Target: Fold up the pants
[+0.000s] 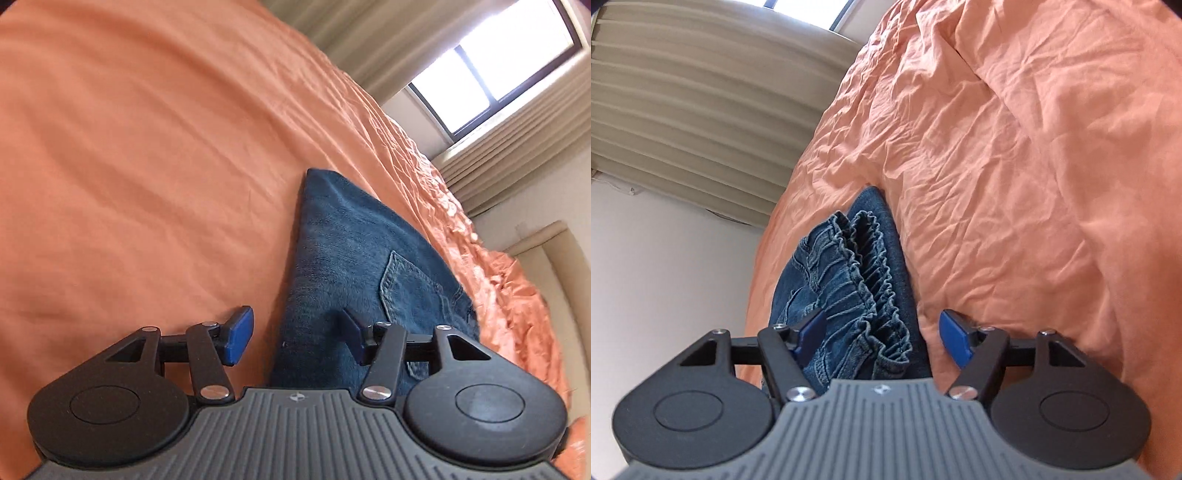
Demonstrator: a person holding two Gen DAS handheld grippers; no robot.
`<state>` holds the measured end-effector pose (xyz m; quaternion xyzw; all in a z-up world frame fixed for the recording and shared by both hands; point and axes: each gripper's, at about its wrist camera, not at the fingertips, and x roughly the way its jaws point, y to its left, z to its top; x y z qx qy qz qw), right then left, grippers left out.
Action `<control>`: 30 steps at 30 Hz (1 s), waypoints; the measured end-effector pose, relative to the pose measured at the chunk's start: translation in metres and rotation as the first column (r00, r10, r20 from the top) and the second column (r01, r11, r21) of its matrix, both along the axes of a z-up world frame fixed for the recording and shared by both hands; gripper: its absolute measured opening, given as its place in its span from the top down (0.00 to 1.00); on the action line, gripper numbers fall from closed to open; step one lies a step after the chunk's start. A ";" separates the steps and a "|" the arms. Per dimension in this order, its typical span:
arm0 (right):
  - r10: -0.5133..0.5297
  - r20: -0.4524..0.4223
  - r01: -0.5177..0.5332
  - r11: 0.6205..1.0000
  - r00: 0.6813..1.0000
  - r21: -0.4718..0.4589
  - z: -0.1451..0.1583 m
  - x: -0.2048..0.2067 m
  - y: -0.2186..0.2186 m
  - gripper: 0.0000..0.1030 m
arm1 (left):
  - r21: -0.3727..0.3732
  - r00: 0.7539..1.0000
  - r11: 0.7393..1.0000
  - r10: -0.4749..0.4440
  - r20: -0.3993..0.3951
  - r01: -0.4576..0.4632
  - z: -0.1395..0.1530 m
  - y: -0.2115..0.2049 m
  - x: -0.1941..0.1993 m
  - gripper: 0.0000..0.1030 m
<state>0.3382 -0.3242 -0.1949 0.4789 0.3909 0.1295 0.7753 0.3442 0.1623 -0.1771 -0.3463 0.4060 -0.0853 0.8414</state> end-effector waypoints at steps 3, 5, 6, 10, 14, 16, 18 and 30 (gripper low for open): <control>0.050 -0.002 -0.050 0.998 0.999 0.028 -0.006 0.014 0.002 0.47 | -0.090 1.000 0.996 -0.014 0.009 0.015 -0.013 0.006 0.010 0.38; 0.099 -0.014 -0.098 0.995 0.995 0.033 -0.011 0.026 0.006 0.47 | -0.134 1.000 0.991 -0.024 0.015 0.026 -0.020 0.008 0.017 0.38; 0.114 -0.012 -0.114 0.993 0.993 0.033 -0.012 0.031 0.007 0.47 | -0.151 0.999 0.988 -0.029 0.018 0.031 -0.023 0.009 0.020 0.38; 0.148 0.001 -0.147 0.986 0.989 0.073 -0.020 0.049 0.009 0.47 | -0.210 0.999 0.977 -0.039 0.032 0.045 -0.034 0.010 0.031 0.40; 0.159 0.013 -0.159 0.978 0.987 0.131 -0.030 0.058 0.009 0.50 | -0.221 0.998 0.974 -0.045 0.043 0.053 -0.035 0.004 0.033 0.42; 0.166 0.018 -0.167 0.975 0.986 0.150 -0.034 0.066 0.009 0.54 | -0.220 0.998 0.974 -0.055 0.043 0.063 -0.037 0.003 0.035 0.50; 0.166 0.035 -0.170 0.973 0.985 0.154 -0.034 0.069 0.010 0.61 | -0.242 0.998 0.969 -0.048 0.035 0.055 -0.040 0.005 0.036 0.56; 0.161 0.152 -0.169 0.985 0.975 0.045 0.014 0.045 0.020 0.81 | -0.203 0.996 0.978 -0.030 0.080 0.046 -0.010 0.001 0.028 0.91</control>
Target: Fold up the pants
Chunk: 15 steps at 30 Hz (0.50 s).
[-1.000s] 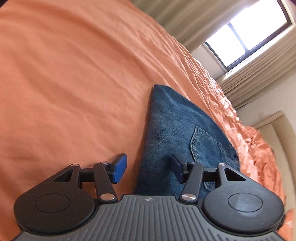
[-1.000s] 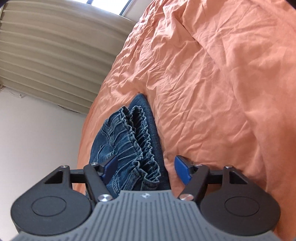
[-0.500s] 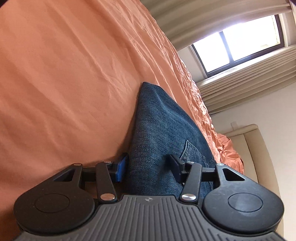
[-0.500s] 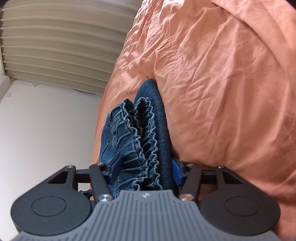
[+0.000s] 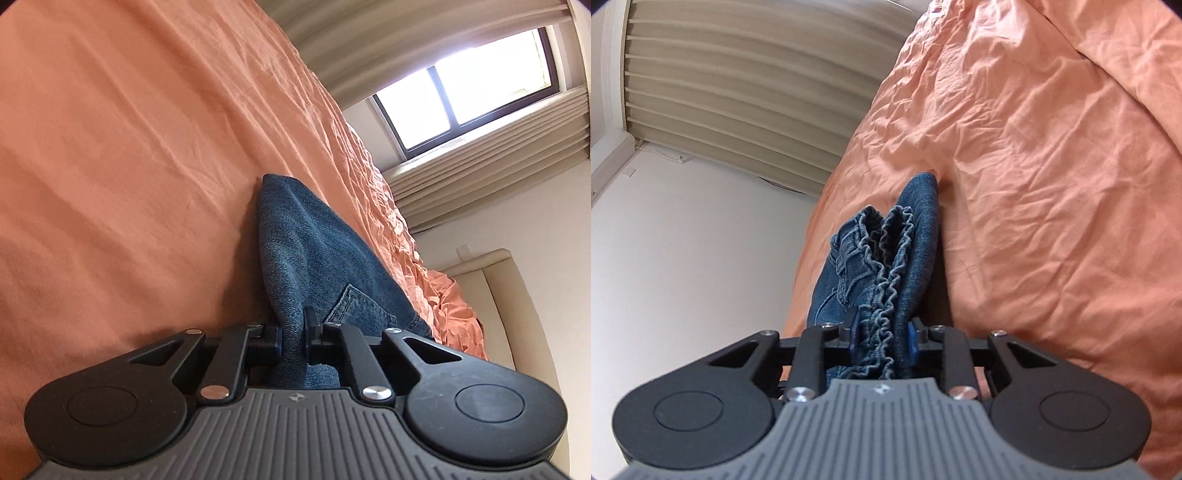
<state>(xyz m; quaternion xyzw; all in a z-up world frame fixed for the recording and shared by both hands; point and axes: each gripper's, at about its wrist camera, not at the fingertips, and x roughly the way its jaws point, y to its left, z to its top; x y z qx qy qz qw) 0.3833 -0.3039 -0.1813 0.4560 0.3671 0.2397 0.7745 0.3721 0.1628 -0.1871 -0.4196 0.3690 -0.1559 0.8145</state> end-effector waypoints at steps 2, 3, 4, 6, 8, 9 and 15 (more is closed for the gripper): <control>0.015 0.026 -0.014 0.999 1.000 -0.037 0.020 -0.005 0.006 0.82 | -0.008 1.000 1.000 0.003 0.008 -0.003 0.009 0.001 -0.006 0.91; 0.024 0.032 -0.022 0.998 0.999 -0.055 0.031 -0.009 0.010 0.82 | -0.014 1.000 1.000 0.000 0.012 0.000 0.013 0.001 -0.008 0.91; 0.038 0.038 -0.035 0.997 0.999 -0.075 0.043 -0.010 0.015 0.82 | -0.012 1.000 1.000 -0.007 0.019 0.008 0.019 0.001 -0.011 0.92; 0.069 0.050 -0.063 0.991 0.996 -0.114 0.067 -0.013 0.027 0.82 | 0.002 0.999 1.000 -0.015 0.031 0.015 0.034 0.005 -0.018 0.92; 0.096 0.068 -0.087 0.988 0.993 -0.129 0.089 -0.015 0.043 0.82 | 0.021 0.999 1.000 -0.021 0.030 0.020 0.050 0.014 -0.024 0.92; 0.108 0.077 -0.098 0.987 0.991 -0.129 0.097 -0.017 0.050 0.82 | 0.042 0.999 0.999 -0.021 0.028 0.020 0.057 0.019 -0.027 0.92; 0.190 0.122 -0.176 0.977 0.974 -0.118 0.123 -0.024 0.134 0.83 | 0.140 1.000 0.990 0.016 0.023 -0.019 0.100 0.090 -0.052 0.92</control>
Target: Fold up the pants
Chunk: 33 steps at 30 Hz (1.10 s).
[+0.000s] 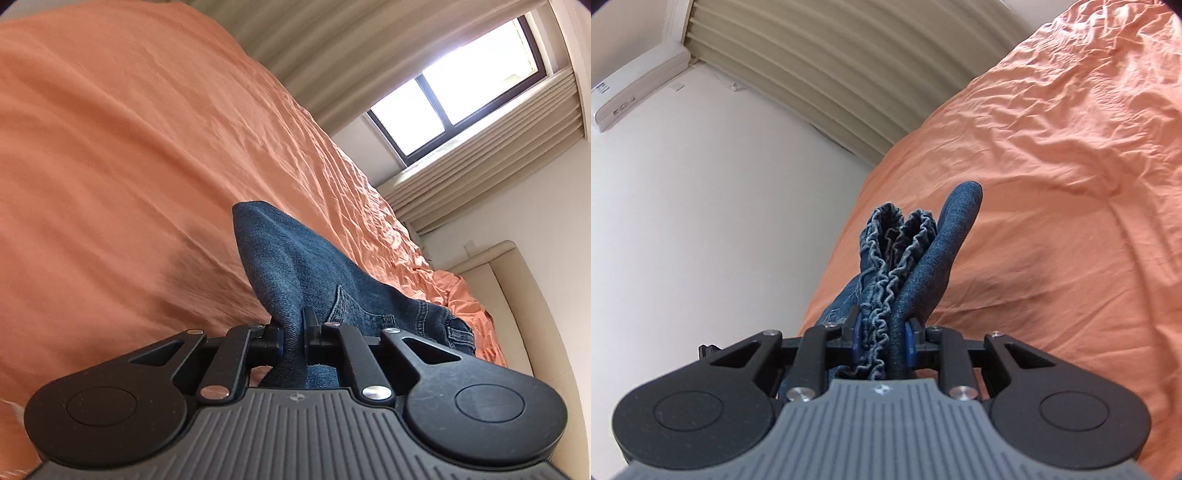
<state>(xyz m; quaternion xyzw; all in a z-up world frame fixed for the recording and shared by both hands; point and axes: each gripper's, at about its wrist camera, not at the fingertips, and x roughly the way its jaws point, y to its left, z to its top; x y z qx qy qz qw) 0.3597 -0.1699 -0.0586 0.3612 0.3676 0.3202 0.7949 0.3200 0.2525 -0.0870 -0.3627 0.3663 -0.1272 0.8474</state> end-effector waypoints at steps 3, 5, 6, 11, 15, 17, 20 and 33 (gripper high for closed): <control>0.043 -0.010 -0.043 0.999 0.999 0.008 -0.006 0.006 0.050 0.83 | 0.069 0.999 0.997 0.039 -0.010 -0.039 0.019 0.038 -0.007 0.92; 0.066 -0.018 -0.066 0.998 0.998 0.016 -0.013 0.012 0.085 0.83 | 0.126 0.998 0.990 0.058 -0.009 -0.056 0.029 0.060 -0.010 0.92; 0.075 -0.020 -0.074 0.997 0.997 0.023 -0.016 0.015 0.097 0.83 | 0.150 0.998 0.987 0.066 -0.009 -0.064 0.031 0.068 -0.010 0.92; 0.109 -0.026 -0.108 0.994 0.994 0.019 -0.037 0.031 0.149 0.83 | 0.203 0.995 0.974 0.101 0.000 -0.099 0.026 0.110 -0.004 0.92; 0.119 -0.075 -0.120 0.993 0.990 -0.010 -0.070 0.038 0.170 0.83 | 0.217 0.993 0.970 0.114 -0.025 -0.106 -0.007 0.128 0.002 0.92; 0.120 -0.128 -0.129 0.989 0.985 -0.070 -0.089 0.041 0.178 0.83 | 0.221 0.991 0.970 0.119 -0.054 -0.105 -0.030 0.132 0.004 0.92; 0.088 -0.200 -0.118 0.983 0.976 -0.143 -0.119 0.044 0.174 0.85 | 0.235 0.990 0.966 0.126 -0.070 -0.106 -0.060 0.136 0.004 0.91; 0.062 0.002 -0.055 0.897 0.998 -0.438 -0.072 0.019 0.184 0.66 | 0.371 0.991 0.922 0.130 -0.031 -0.110 -0.032 0.136 -0.029 0.75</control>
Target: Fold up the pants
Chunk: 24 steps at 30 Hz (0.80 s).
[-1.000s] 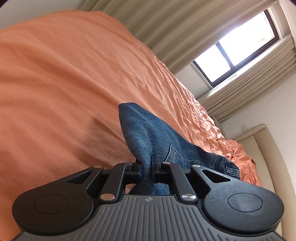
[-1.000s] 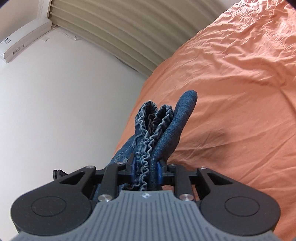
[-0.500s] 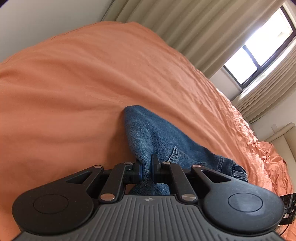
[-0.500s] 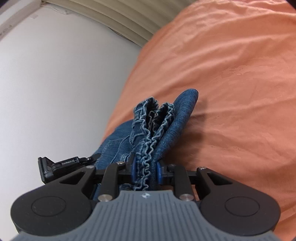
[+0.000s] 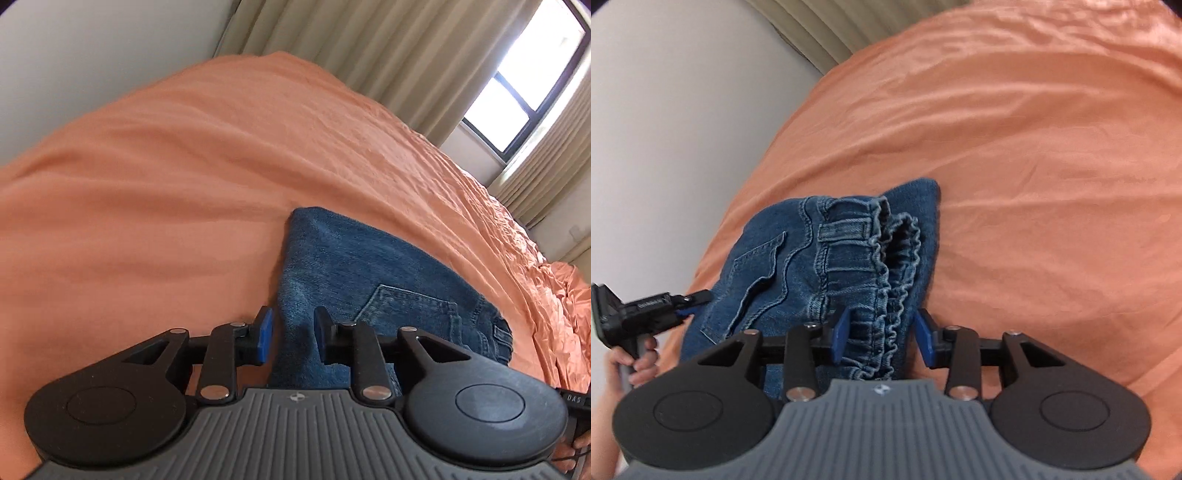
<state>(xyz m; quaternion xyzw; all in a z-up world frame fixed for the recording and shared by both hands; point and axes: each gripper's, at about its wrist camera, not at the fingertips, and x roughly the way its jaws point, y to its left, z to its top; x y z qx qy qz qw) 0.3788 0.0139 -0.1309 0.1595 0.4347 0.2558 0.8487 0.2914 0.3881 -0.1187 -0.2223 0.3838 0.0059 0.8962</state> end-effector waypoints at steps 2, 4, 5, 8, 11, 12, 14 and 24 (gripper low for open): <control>0.014 0.107 -0.007 0.998 0.994 -0.063 0.019 -0.017 0.007 0.66 | 0.060 1.000 0.998 -0.022 0.018 0.020 0.014 -0.006 -0.019 0.75; 0.062 0.199 -0.042 0.993 0.978 -0.106 0.033 -0.033 0.019 0.70 | 0.115 0.998 0.992 -0.064 0.029 0.060 0.023 -0.018 -0.034 0.78; 0.103 0.227 -0.073 0.988 0.968 -0.134 0.037 -0.036 0.029 0.71 | 0.142 0.996 0.986 -0.090 0.025 0.085 0.023 -0.024 -0.042 0.79; 0.168 0.235 -0.126 0.975 0.957 -0.184 0.030 -0.049 0.046 0.77 | 0.219 0.992 0.968 -0.120 -0.035 0.125 0.011 -0.042 -0.051 0.85; 0.178 0.202 -0.128 0.963 0.963 -0.237 0.010 -0.052 0.058 0.78 | 0.280 0.989 0.951 -0.105 -0.102 0.130 -0.012 -0.045 -0.058 0.85; 0.174 0.189 -0.126 0.962 0.966 -0.241 0.002 -0.051 0.062 0.78 | 0.302 0.988 0.944 -0.098 -0.122 0.131 -0.020 -0.046 -0.059 0.85; 0.171 0.180 -0.123 0.961 0.969 -0.249 -0.007 -0.050 0.063 0.78 | 0.289 0.988 0.951 -0.077 -0.135 0.114 -0.026 -0.041 -0.062 0.85; 0.122 0.242 -0.058 0.965 0.962 -0.255 0.032 0.002 0.064 0.79 | 0.337 0.994 0.936 -0.084 -0.072 0.104 0.017 -0.049 -0.059 0.86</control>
